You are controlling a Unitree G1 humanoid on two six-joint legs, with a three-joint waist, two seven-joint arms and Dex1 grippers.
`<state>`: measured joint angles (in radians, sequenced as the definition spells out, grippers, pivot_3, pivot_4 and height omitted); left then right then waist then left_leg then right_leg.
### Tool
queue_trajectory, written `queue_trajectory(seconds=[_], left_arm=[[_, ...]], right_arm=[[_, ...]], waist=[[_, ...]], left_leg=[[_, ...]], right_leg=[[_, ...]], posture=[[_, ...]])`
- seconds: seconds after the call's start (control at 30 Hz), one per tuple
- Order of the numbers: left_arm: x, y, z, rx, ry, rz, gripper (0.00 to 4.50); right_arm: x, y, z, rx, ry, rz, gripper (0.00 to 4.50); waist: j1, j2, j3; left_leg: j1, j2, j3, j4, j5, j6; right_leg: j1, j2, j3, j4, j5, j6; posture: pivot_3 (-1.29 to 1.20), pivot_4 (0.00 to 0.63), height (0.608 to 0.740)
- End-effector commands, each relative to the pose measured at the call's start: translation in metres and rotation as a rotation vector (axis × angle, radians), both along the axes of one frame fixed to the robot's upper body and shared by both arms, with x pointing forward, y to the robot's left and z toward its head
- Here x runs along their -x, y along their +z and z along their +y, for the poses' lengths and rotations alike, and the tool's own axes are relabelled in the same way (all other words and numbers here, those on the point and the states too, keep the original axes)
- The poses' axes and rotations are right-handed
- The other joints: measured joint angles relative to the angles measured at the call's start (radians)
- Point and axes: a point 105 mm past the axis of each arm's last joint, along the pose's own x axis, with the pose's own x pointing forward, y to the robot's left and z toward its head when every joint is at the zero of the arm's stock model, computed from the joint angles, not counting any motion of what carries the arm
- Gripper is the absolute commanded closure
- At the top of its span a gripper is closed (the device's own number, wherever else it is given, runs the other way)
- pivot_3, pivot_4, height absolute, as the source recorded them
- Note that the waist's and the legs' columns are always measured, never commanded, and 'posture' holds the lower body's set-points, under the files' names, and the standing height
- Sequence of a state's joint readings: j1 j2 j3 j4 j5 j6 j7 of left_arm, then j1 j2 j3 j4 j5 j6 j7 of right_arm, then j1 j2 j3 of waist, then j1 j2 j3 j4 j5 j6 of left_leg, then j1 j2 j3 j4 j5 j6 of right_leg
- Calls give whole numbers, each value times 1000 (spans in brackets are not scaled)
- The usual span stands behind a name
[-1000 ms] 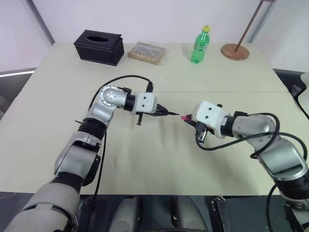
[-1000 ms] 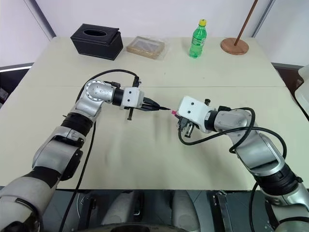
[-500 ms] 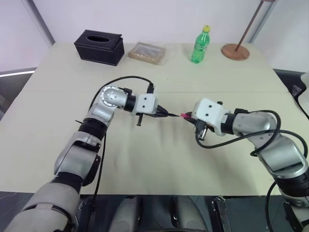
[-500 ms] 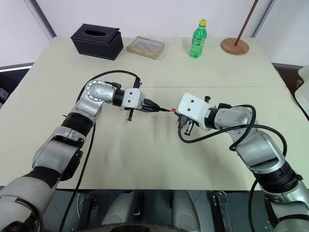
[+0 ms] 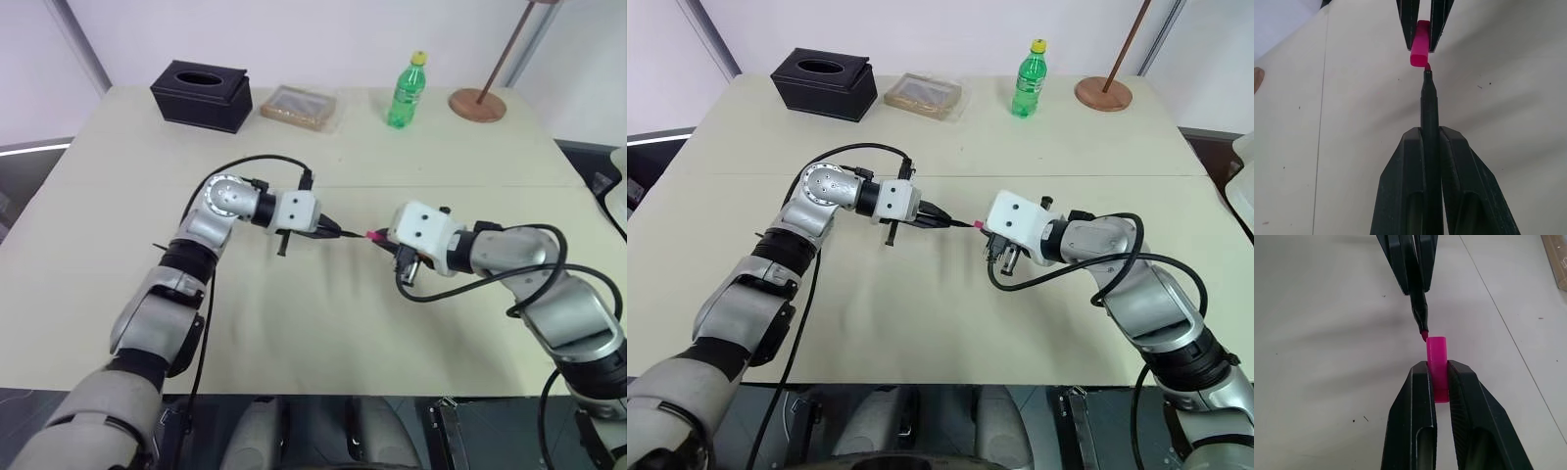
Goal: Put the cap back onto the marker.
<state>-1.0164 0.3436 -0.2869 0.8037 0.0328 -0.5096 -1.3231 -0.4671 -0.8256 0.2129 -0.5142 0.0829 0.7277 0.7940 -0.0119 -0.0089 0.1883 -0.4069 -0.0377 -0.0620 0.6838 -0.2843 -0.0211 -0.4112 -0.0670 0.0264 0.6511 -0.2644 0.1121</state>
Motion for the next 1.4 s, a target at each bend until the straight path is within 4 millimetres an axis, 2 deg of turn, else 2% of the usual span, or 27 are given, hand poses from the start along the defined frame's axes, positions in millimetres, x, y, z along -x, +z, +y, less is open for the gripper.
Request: queue_trajectory(seconds=[0.03, 0.67, 1.17, 1.4], left_arm=[[0, 12, -1, 15, -14, -45, 4500], [1, 11, -5, 20, -22, -41, 4500], [4, 8, -11, 22, -36, -28, 4500], [5, 11, -16, 12, -53, -51, 4500]], right_arm=[[2, 7, 2, 6, 16, -37, 4449], [3, 8, 5, 0, 25, -38, 4449], [-2, 10, 17, 1, 52, -51, 4449], [-4, 3, 20, 46, 61, -57, 4449]], waist=[[0, 0, 0], [0, 0, 0], [0, 0, 0], [0, 0, 0]], left_leg=[[0, 0, 0, 0, 0, 0], [0, 0, 0, 0, 0, 0], [0, 0, 0, 0, 0, 0], [0, 0, 0, 0, 0, 0]], right_leg=[[0, 0, 0, 0, 0, 0], [0, 0, 0, 0, 0, 0], [0, 0, 0, 0, 0, 0], [0, 0, 0, 0, 0, 0]], posture=[[0, 150, 740], [0, 150, 740], [0, 150, 740], [0, 150, 740]])
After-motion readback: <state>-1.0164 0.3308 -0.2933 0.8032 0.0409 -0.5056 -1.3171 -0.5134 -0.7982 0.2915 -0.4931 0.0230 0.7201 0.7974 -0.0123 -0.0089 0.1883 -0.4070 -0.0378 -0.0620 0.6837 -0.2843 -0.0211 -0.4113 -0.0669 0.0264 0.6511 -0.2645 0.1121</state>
